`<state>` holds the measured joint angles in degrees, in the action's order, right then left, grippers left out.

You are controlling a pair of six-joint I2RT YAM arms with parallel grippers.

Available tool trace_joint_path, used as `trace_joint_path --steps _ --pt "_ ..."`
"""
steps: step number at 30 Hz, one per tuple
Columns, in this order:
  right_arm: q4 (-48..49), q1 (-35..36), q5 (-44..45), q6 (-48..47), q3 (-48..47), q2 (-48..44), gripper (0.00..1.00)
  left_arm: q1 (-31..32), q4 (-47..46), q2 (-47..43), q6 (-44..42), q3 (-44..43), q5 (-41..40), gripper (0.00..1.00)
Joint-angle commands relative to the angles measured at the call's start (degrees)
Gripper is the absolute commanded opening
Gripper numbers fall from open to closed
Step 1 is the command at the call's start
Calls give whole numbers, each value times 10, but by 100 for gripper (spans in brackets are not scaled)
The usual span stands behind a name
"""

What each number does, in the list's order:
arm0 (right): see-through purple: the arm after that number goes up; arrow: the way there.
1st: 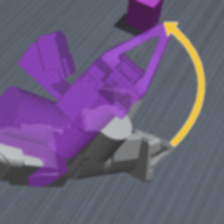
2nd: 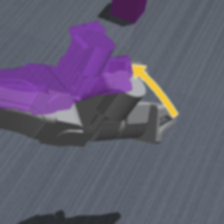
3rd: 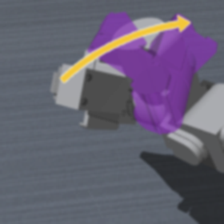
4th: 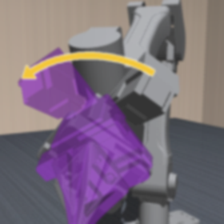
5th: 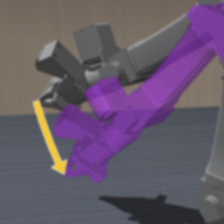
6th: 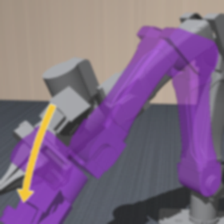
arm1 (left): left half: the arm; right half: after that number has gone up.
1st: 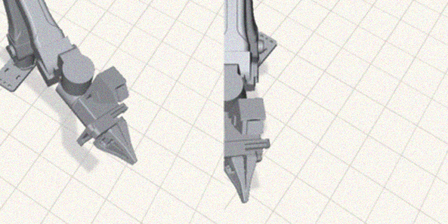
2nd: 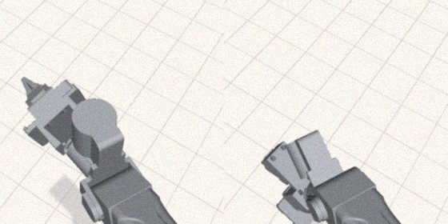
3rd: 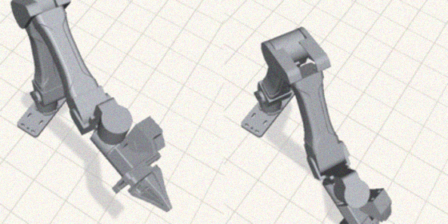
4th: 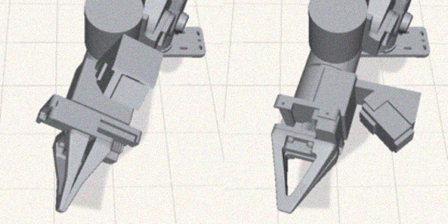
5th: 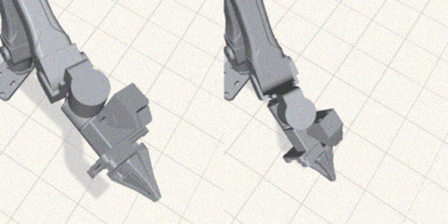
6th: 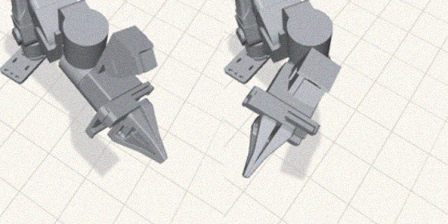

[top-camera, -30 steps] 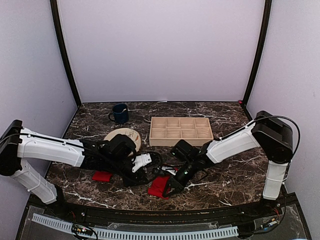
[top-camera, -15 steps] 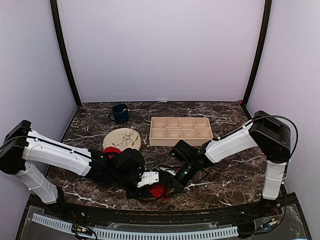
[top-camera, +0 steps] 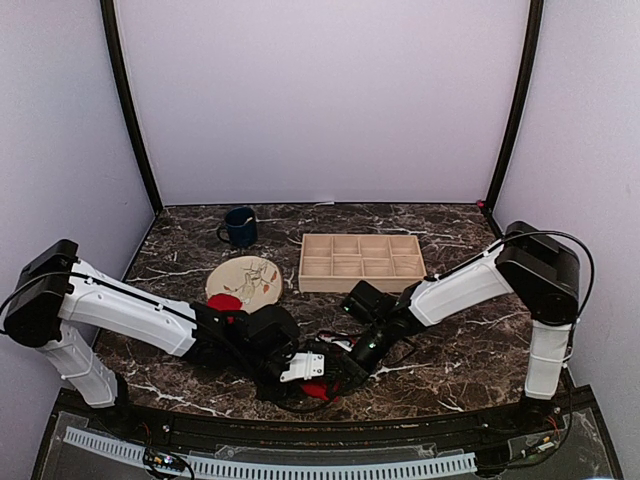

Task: Roll the socks
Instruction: Roll the sock at the center of the board.

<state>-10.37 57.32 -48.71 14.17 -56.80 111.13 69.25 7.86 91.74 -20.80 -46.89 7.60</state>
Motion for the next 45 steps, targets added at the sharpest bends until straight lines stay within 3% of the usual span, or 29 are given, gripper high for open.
trace_joint_path --steps 1,28,45 --pt "-4 -4 -12 2 -14 12 0 7 -4 8 -23 -15 -3 33" --pt "-20 -5 -26 -10 -14 15 0 18 -9 60 -58 -31 -54 32" --pt "-23 -11 -26 -10 -13 11 2 19 83 109 -43 -73 7 6"
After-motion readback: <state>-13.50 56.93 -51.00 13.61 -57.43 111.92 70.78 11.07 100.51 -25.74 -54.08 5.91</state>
